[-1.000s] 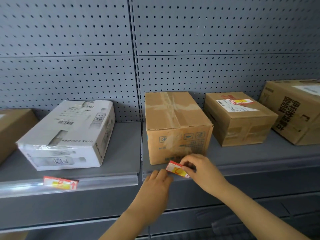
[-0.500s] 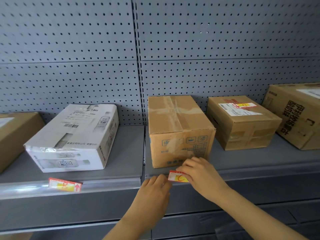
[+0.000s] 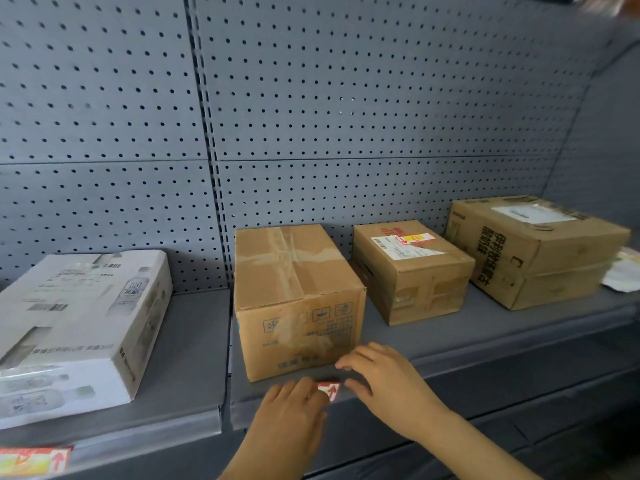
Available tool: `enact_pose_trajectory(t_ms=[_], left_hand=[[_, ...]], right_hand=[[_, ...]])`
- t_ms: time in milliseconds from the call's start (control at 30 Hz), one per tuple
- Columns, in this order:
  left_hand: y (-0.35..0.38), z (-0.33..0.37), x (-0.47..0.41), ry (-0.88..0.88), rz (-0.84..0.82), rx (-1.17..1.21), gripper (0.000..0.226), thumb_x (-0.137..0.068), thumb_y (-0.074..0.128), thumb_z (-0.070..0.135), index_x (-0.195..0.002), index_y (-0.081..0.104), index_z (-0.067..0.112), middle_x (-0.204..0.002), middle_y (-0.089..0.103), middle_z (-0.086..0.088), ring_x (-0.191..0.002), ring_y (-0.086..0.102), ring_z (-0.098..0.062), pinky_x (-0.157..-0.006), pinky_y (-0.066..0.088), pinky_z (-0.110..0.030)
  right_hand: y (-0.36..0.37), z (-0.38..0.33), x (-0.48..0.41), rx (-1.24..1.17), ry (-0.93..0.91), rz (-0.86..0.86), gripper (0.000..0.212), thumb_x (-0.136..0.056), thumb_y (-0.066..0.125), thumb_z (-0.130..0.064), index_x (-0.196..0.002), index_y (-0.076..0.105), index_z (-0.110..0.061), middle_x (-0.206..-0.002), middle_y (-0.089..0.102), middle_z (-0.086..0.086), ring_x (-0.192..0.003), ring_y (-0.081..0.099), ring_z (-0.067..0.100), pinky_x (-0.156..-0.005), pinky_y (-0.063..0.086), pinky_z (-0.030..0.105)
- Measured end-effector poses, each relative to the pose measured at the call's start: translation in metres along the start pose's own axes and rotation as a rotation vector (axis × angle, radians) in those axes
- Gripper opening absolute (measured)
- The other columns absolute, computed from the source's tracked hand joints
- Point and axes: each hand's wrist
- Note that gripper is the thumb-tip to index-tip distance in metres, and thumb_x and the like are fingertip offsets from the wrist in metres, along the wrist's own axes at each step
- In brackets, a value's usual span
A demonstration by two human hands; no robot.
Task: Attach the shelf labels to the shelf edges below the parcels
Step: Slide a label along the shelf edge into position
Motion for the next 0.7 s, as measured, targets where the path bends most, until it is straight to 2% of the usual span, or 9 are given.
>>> enact_pose_trajectory(t_ms=[100,233,400,533,700], left_hand=[[0.009,0.01,-0.012,0.044,0.003,0.03,0.025,-0.066,0.043,0.038,-0.071,0.066,0.028,-0.069,0.059,0.007,-0.056,0.058,-0.012,-0.055,0.03,-0.023],[0.015,0.023,-0.035,0.112,0.076,0.065,0.021,-0.067,0.044,0.036,-0.067,0.064,0.028,-0.066,0.058,0.005,-0.052,0.057,-0.014,-0.057,0.027,-0.026],[0.018,0.044,-0.072,0.167,0.086,0.06,0.019,-0.07,0.046,0.031,-0.066,0.062,0.023,-0.065,0.057,0.003,-0.054,0.056,-0.017,-0.058,0.029,-0.028],[0.023,0.057,-0.098,0.182,0.049,0.046,0.017,-0.072,0.045,0.032,-0.068,0.059,0.024,-0.067,0.054,0.005,-0.058,0.055,-0.014,-0.056,0.031,-0.026],[0.035,0.076,-0.141,0.151,0.078,0.004,0.017,-0.074,0.046,0.033,-0.067,0.057,0.022,-0.067,0.055,0.003,-0.056,0.054,-0.016,-0.051,0.036,-0.027]], right_hand=[[-0.009,0.008,0.012,-0.016,0.035,-0.001,0.024,-0.092,0.054,-0.028,-0.116,0.058,-0.027,-0.113,0.059,-0.011,-0.105,0.049,0.009,-0.09,0.039,0.025],[-0.022,0.026,0.027,-0.028,0.091,0.007,0.022,-0.093,0.053,-0.03,-0.115,0.059,-0.028,-0.113,0.059,-0.012,-0.106,0.05,0.007,-0.093,0.038,0.023],[-0.045,0.058,0.036,-0.03,0.145,0.08,0.018,-0.092,0.056,-0.025,-0.109,0.062,-0.028,-0.106,0.06,-0.014,-0.102,0.05,0.005,-0.087,0.039,0.018],[-0.065,0.093,0.032,-0.05,0.16,0.174,0.015,-0.088,0.061,-0.02,-0.101,0.065,-0.026,-0.1,0.063,-0.012,-0.097,0.052,0.006,-0.082,0.045,0.024],[-0.096,0.157,0.002,-0.084,0.15,0.276,0.013,-0.089,0.06,-0.021,-0.098,0.065,-0.028,-0.098,0.063,-0.015,-0.096,0.051,0.002,-0.08,0.048,0.028]])
Point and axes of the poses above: each hand's wrist, its own x-axis away from the middle knuckle, its own y-axis out of the palm, z = x × y
